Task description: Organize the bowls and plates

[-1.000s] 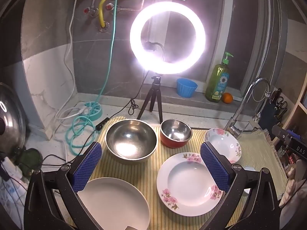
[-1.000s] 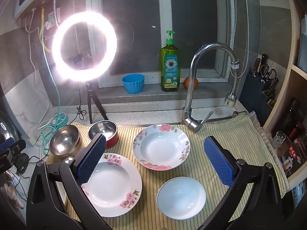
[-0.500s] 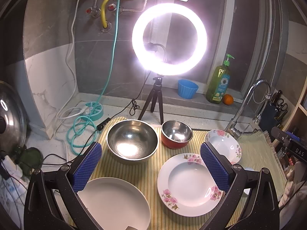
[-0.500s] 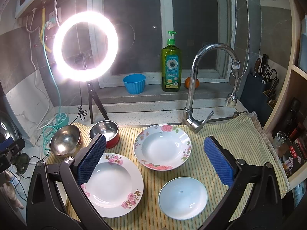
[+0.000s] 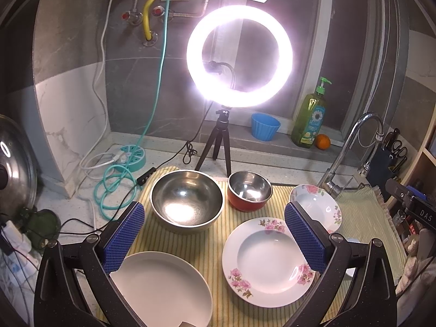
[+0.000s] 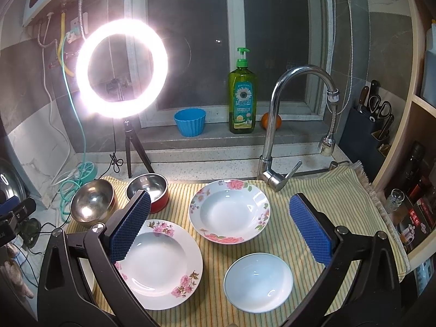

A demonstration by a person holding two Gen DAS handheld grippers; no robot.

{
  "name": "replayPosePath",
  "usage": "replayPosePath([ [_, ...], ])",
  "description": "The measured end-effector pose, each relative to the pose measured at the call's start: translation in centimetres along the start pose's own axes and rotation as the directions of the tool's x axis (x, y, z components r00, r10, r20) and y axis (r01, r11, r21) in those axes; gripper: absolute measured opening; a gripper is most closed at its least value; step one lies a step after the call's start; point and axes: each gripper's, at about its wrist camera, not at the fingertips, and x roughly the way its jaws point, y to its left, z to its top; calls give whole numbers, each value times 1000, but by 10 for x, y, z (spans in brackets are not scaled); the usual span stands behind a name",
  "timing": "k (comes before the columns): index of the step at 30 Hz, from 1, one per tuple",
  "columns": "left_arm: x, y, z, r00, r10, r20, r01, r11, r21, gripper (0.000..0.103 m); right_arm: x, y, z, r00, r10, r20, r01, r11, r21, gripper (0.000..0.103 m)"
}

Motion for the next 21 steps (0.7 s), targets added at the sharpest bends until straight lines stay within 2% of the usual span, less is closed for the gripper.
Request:
replayPosePath([
  [21,-1,-1,0,1000,-3,-3,3,1000,1,102,-4,0,-1,1000,7,-4,-6,1000,4,103],
])
